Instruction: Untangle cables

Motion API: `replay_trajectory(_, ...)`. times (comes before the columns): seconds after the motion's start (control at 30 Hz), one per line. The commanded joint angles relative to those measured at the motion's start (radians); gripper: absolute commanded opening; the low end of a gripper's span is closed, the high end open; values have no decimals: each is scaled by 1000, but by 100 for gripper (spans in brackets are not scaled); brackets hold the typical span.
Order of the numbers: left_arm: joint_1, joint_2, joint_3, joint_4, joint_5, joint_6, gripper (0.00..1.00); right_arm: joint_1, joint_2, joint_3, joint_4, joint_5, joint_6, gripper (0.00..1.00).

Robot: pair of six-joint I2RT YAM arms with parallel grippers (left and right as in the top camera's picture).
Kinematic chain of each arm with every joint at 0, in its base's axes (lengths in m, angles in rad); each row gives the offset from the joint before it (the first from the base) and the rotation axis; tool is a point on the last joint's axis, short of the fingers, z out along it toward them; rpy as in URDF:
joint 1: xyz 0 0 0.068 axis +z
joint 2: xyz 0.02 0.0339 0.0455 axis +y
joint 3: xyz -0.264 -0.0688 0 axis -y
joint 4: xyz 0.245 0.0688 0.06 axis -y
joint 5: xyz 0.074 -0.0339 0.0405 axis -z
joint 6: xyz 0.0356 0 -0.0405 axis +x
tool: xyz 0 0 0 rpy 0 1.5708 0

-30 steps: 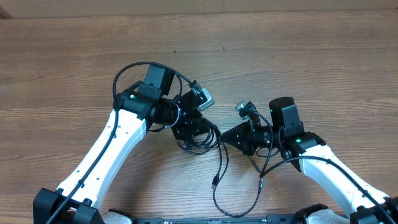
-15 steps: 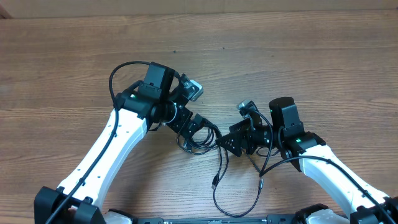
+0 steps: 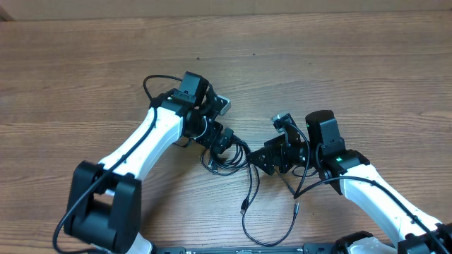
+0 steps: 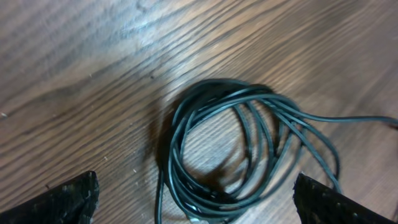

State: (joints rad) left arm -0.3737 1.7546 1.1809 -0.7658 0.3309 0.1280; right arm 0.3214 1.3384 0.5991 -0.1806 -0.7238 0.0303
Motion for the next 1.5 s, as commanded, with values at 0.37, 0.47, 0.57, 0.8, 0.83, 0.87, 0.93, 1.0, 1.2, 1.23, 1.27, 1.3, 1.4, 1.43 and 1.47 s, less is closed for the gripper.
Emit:
replay_trajectory(0.37,-8,96,19,42,-80,-39,84,5,3,3,0,27,8,85)
replay_trajectory(0.47,-15,97,19,41,-80,-21,81,5,3,3,-1,28,8,85)
replay_trajectory(0.57,-34,97,19,38,-121,-13,83,5,3,3,-1,28,8,85)
replay_trajectory(0.8,-101,97,19,60,-220,-28,85,5,3,3,-2,28,8,85)
replay_trajectory(0.83,-108,97,19,69,-247,-53,85,5,3,3,-5,28,8,85)
replay_trajectory(0.87,-109,97,19,72,-255,-63,85,5,3,3,-6,28,7,85)
replay_trajectory(0.93,-110,97,19,75,-256,-66,82,5,3,3,-8,28,8,85)
replay_trajectory(1.0,-110,98,19,75,-256,-66,68,5,3,3,-8,28,7,85)
replay_trajectory(1.2,-112,109,19,71,-253,-65,40,5,3,3,-8,28,8,85)
replay_trajectory(1.23,-112,111,19,70,-253,-65,40,5,3,3,-8,28,8,85)
replay_trajectory(1.27,-112,115,19,70,-253,-65,41,5,3,3,-8,28,8,85)
replay_trajectory(1.3,-112,122,19,70,-253,-65,42,5,3,3,-8,28,8,85)
replay_trajectory(1.4,-112,129,19,69,-252,-65,42,5,3,3,-8,28,8,85)
replay_trajectory(1.43,-112,132,19,68,-252,-65,41,5,3,3,-8,28,7,85)
replay_trajectory(1.47,-112,132,19,68,-253,-65,40,5,3,3,-8,28,8,85)
